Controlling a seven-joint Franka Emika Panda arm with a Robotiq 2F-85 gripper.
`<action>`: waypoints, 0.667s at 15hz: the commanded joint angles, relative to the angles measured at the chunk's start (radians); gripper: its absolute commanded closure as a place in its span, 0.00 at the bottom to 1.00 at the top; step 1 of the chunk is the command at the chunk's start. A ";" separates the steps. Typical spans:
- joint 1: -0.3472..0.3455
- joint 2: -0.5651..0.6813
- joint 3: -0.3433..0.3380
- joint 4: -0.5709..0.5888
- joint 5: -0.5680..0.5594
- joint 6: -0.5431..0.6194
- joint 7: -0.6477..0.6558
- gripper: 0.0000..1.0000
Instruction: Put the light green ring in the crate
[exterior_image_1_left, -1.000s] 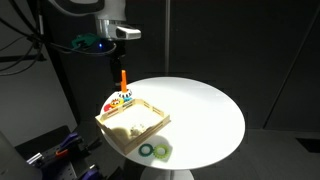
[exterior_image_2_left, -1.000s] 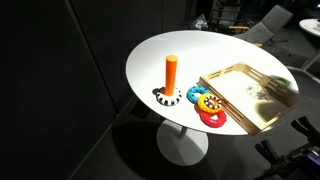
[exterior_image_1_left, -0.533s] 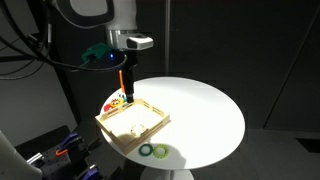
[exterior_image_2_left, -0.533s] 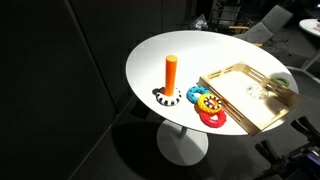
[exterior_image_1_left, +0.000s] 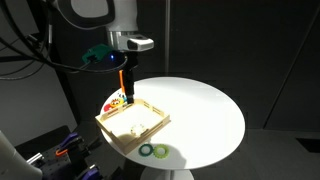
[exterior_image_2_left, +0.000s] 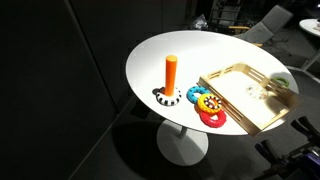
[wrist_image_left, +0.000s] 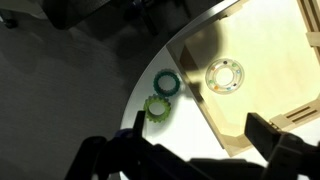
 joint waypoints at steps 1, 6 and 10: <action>-0.016 0.023 -0.019 0.020 -0.006 0.002 -0.001 0.00; -0.039 0.079 -0.069 0.052 0.008 0.016 -0.016 0.00; -0.052 0.152 -0.098 0.067 0.003 0.091 -0.016 0.00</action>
